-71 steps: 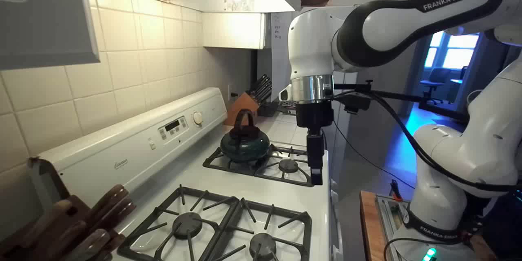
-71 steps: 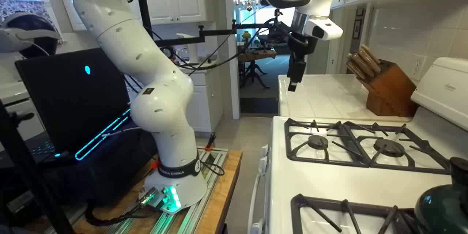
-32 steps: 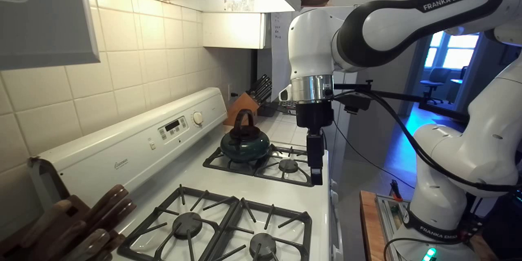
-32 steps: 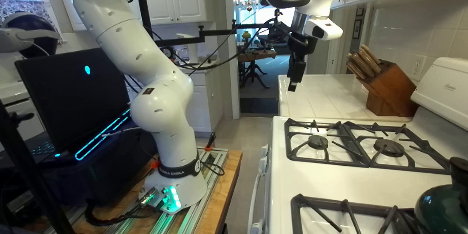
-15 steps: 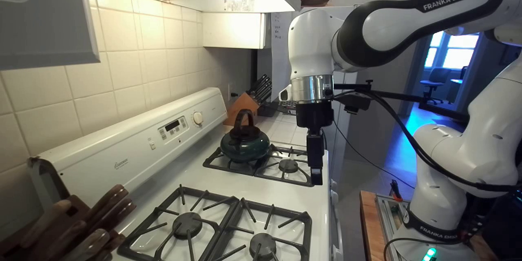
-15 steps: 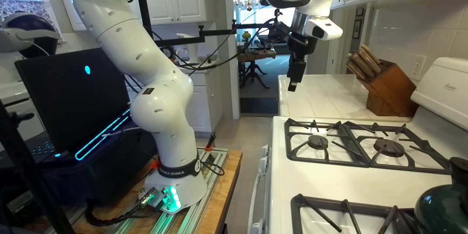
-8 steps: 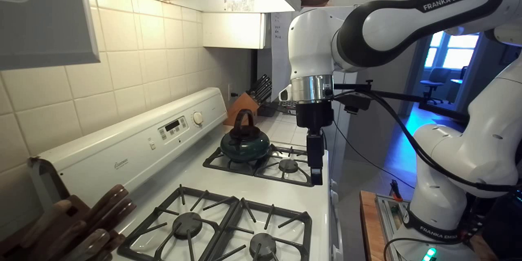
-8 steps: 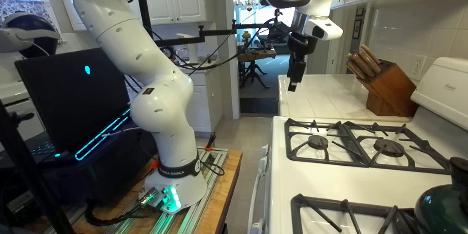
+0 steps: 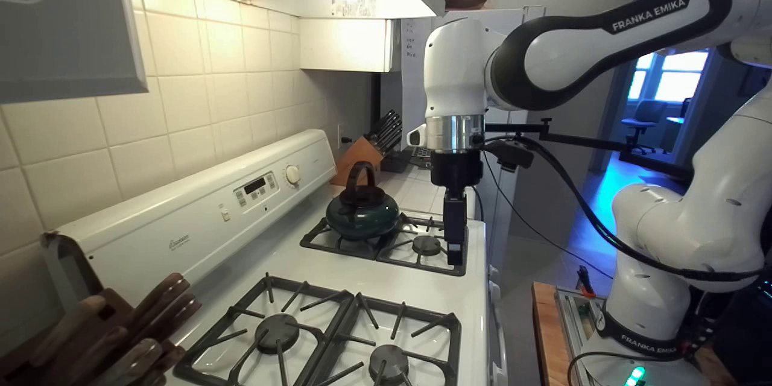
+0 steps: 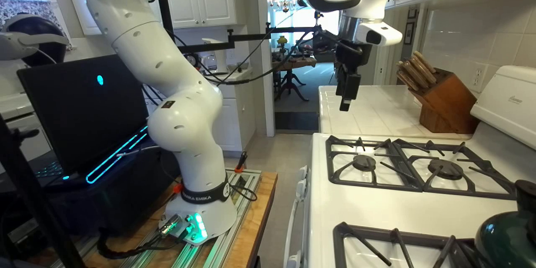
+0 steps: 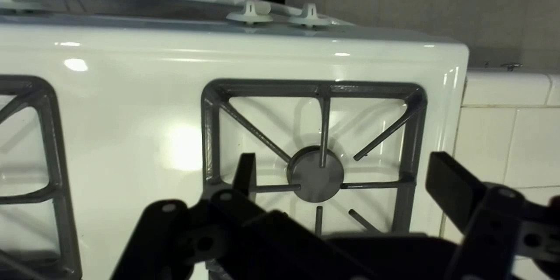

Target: Press the switch on the stove

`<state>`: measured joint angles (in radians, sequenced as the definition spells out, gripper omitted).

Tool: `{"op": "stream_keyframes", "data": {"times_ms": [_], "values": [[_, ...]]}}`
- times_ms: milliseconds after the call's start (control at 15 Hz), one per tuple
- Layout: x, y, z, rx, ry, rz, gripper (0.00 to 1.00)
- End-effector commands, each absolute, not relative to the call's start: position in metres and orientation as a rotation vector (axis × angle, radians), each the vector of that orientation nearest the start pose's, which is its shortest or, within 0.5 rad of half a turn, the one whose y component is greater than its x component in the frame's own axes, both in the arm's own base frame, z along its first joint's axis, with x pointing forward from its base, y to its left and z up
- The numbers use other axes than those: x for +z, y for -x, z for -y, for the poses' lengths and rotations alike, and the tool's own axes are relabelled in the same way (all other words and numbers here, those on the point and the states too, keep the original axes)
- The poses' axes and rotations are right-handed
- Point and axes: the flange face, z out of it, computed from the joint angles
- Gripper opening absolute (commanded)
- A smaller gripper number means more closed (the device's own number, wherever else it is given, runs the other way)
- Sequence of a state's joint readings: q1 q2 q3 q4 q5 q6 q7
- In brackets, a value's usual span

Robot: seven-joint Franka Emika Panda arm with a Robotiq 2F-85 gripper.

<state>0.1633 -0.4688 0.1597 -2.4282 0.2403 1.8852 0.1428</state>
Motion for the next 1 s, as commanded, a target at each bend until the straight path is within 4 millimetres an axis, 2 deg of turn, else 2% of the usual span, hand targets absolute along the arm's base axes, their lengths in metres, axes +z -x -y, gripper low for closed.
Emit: {"op": "stream_keyframes", "data": {"times_ms": [0,400,467,533,933], "values": [[0.453,-0.387,-0.136,0.045,3.038,0.254,1.00],[0.433,-0.409,-0.135,-0.271,3.006,0.469,1.00],[0.430,-0.412,-0.136,-0.274,2.997,0.450,1.00],[0.438,-0.408,-0.136,-0.231,3.004,0.407,1.00],[0.432,-0.412,-0.138,-0.249,3.000,0.420,1.00]]}}
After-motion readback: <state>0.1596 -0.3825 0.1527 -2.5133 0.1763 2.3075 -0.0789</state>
